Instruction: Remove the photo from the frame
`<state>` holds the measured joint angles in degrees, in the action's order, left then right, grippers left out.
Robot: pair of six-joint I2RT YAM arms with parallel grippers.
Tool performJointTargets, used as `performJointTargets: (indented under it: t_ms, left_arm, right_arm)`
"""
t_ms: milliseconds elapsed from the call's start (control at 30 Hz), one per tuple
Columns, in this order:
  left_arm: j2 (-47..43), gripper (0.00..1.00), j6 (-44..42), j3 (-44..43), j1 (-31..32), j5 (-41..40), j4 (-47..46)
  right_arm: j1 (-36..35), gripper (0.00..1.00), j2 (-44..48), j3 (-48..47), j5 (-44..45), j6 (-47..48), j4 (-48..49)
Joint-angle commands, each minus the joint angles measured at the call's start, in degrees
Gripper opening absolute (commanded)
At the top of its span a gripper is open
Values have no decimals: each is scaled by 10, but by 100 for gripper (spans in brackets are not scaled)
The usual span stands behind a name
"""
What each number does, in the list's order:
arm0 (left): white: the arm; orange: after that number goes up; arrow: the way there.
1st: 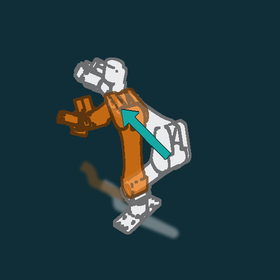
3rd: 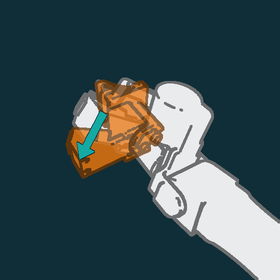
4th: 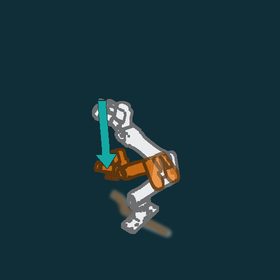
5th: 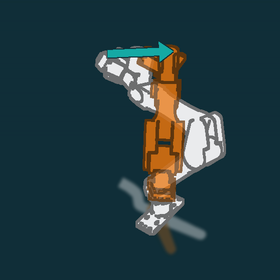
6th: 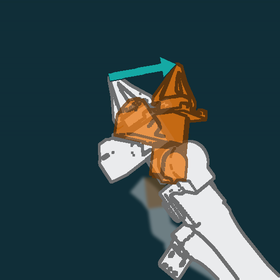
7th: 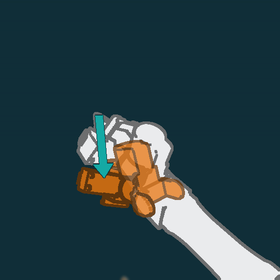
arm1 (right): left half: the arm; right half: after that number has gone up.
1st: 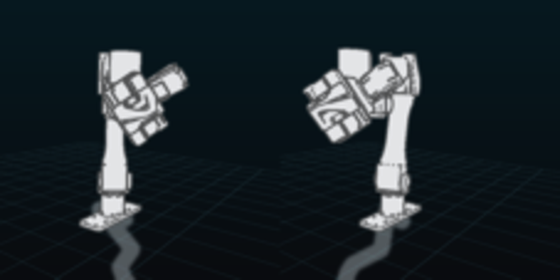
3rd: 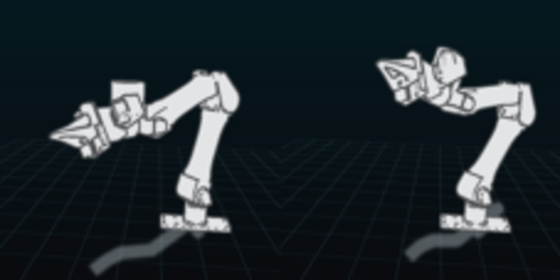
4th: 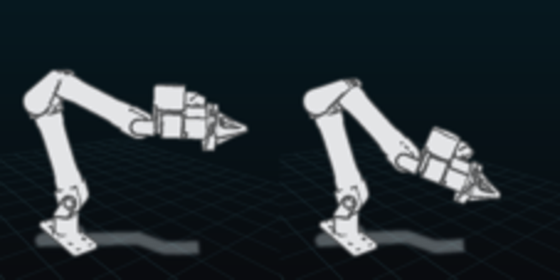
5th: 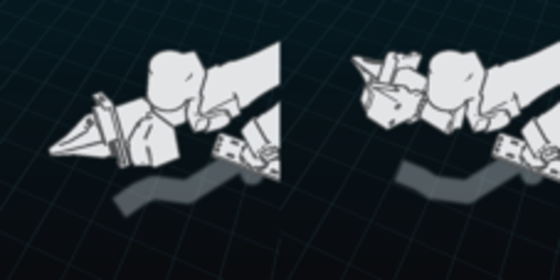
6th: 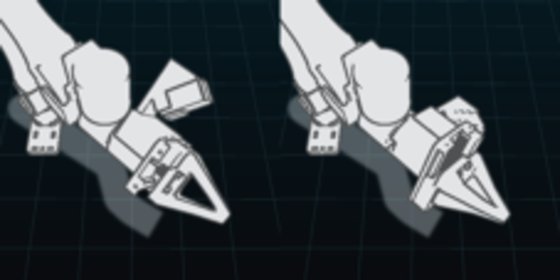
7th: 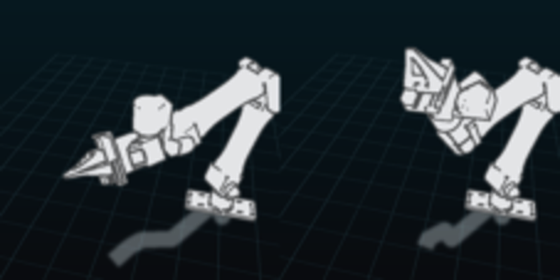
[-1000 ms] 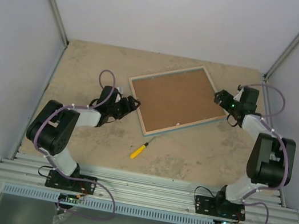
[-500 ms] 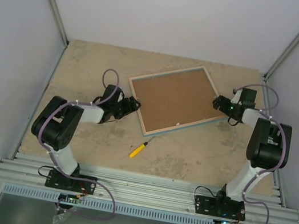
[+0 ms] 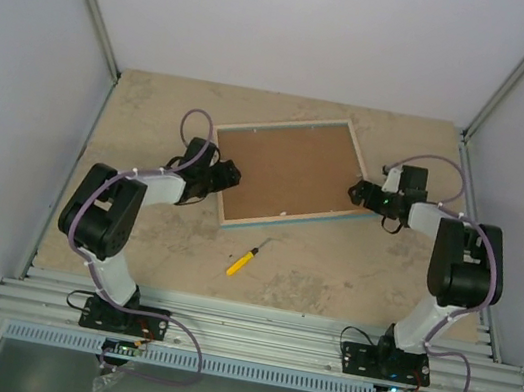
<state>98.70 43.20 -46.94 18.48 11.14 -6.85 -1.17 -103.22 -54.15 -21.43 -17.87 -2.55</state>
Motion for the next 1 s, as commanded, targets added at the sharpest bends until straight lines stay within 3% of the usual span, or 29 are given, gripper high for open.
performJointTargets:
  t_ms: [0,533,700,967]
  left_arm:
    - [10,86,-37,-27,2,-41,51]
    - [-64,87,-55,13,2,-97,94]
    - [-106,88,-50,19,5,-96,105]
    - [-180,90,-58,20,52,-162,182]
  right_arm:
    - [-40,98,41,44,-43,-12,-12]
    - [-91,98,173,162,-38,-16,4]
    - [-91,98,222,175,15,-20,6]
    - [-91,98,294,207,64,-6,32]
